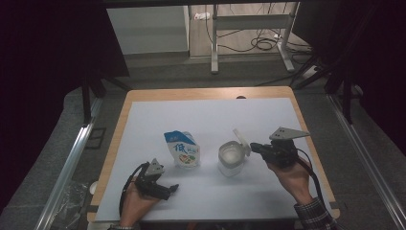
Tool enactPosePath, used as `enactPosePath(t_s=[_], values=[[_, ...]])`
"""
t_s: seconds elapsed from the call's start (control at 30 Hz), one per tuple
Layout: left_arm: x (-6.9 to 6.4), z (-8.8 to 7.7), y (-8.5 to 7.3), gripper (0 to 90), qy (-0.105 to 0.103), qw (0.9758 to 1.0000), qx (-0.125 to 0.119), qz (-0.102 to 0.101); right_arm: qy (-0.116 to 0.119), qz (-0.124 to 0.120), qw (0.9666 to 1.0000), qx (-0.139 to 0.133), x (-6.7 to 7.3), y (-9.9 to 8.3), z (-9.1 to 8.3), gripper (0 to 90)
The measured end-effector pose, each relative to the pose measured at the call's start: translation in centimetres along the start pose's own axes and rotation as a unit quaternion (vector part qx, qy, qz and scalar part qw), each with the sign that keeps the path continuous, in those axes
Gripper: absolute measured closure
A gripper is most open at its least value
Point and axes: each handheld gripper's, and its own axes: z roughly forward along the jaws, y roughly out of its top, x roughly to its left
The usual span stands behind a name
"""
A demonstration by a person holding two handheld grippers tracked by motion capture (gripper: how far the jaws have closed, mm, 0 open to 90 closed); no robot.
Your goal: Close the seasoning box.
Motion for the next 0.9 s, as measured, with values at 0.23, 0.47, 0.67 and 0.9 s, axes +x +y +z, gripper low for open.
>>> enactPosePath(t_s=[0.23, 0.47, 0.67, 0.9], values=[[0.0, 0.0, 0.0, 5.1, 0.000, 1.0000, 0.000, 0.000, 0.001, 0.002, 1.0000, -0.001, 0.2, -0.4, -0.1, 89.2], [0.0, 0.0, 0.0, 5.1, -0.001, 1.0000, 0.001, 0.000, -0.001, 0.008, 1.0000, 0.000, 0.2, -1.7, -0.3, 89.1], [0.0, 0.0, 0.0, 5.1, 0.000, 1.0000, 0.000, -0.001, 0.007, 0.012, 0.9999, 0.001, 0.3, -3.1, -0.1, 88.7], [0.0, 0.0, 0.0, 5.1, 0.000, 1.0000, 0.000, -0.001, 0.019, 0.013, 0.9997, 0.000, 0.5, -4.4, 0.4, 88.7]])
